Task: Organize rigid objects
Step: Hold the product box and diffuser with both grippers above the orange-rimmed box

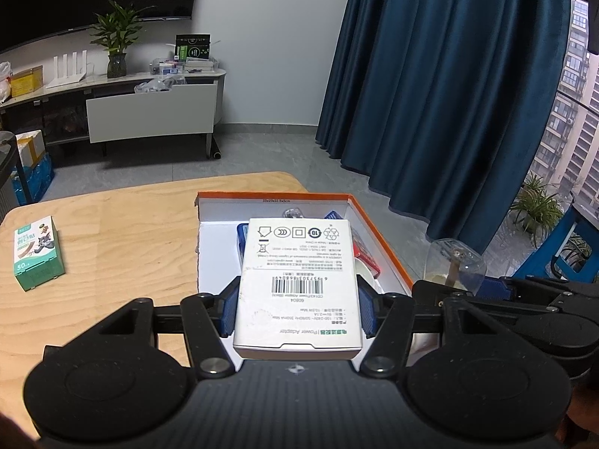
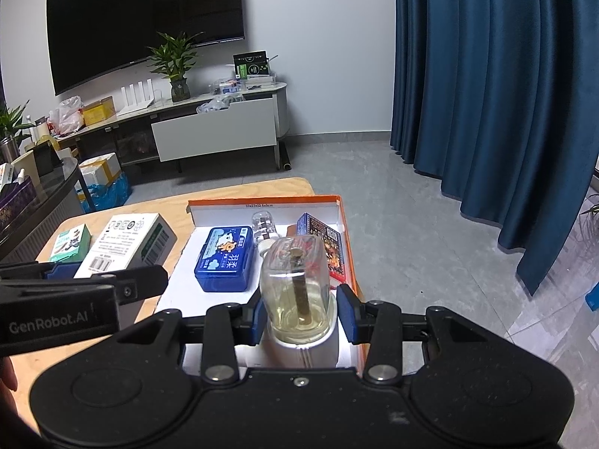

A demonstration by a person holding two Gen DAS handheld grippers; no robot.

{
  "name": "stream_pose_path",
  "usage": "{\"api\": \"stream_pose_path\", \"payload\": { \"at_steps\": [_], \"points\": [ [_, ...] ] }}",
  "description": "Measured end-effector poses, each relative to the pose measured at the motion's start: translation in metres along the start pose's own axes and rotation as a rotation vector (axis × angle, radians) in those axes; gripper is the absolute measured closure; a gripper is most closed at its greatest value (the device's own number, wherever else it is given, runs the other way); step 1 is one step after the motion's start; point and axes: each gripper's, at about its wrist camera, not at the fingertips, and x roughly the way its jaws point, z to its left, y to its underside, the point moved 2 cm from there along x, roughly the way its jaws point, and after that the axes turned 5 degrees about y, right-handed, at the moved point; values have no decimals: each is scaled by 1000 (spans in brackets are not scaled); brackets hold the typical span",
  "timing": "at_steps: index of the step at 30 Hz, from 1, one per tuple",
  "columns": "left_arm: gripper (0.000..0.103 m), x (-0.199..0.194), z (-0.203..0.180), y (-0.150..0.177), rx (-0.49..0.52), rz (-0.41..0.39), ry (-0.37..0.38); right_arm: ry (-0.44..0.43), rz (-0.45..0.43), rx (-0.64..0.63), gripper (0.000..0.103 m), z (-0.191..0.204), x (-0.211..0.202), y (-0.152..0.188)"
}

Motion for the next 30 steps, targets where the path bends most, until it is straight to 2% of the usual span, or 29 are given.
{"api": "stream_pose_path", "payload": {
  "at_steps": [11, 30],
  "points": [
    [43, -3, -4, 10, 8, 18, 16, -4, 15, 14, 54, -2, -7, 11],
    [43, -2, -5, 11, 16, 5, 4, -21, 25, 2, 54, -3, -7, 10]
  ]
}}
